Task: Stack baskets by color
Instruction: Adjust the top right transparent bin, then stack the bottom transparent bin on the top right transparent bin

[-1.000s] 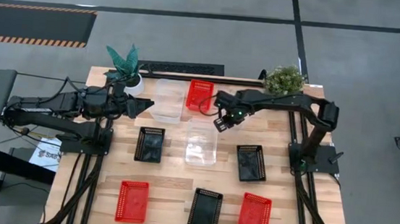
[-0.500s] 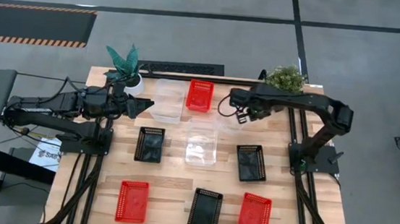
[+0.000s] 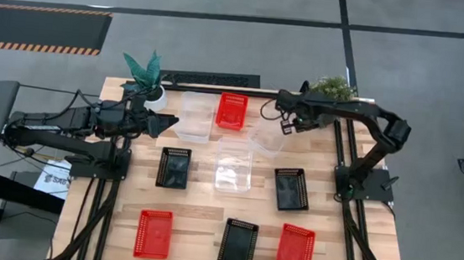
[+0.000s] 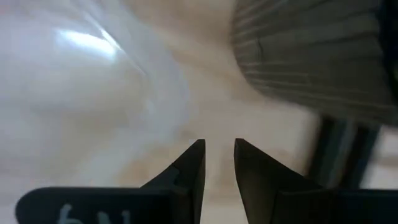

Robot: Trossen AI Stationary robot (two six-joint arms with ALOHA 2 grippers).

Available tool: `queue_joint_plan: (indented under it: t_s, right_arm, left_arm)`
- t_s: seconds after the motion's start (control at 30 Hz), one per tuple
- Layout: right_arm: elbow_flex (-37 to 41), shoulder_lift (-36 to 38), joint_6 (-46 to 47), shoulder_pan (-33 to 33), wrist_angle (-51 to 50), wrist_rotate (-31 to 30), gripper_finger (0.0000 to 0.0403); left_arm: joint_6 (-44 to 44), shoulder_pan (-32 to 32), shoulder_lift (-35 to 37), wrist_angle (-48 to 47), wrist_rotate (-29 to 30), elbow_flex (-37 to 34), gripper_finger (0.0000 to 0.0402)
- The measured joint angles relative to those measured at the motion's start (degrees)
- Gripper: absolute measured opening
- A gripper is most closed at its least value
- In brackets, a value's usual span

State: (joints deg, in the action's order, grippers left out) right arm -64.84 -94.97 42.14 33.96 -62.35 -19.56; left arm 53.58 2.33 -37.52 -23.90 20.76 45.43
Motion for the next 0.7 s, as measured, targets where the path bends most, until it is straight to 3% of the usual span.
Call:
queue_joint_plan:
  t_s: [0.33, 0.57, 0.7]
  right_arm:
    - [-0.22, 0.04, -7.21, 2.29, 17.68, 1.79, 0.0108]
    - [-4.08, 0.35, -11.0, 0.74, 18.6, 0.76, 0.0108]
    - [-8.09, 2.2, -11.79, -0.98, 16.75, 4.27, 0.0108]
  left_arm:
    - [-1.41, 0.01, 0.02, -0.22, 1.76, 0.0, 0.0209]
    - [-1.99, 0.0, 0.0, -0.22, 2.29, 0.0, 0.0209]
    - [-1.99, 0.01, 0.0, -0.23, 2.4, 0.0, 0.0209]
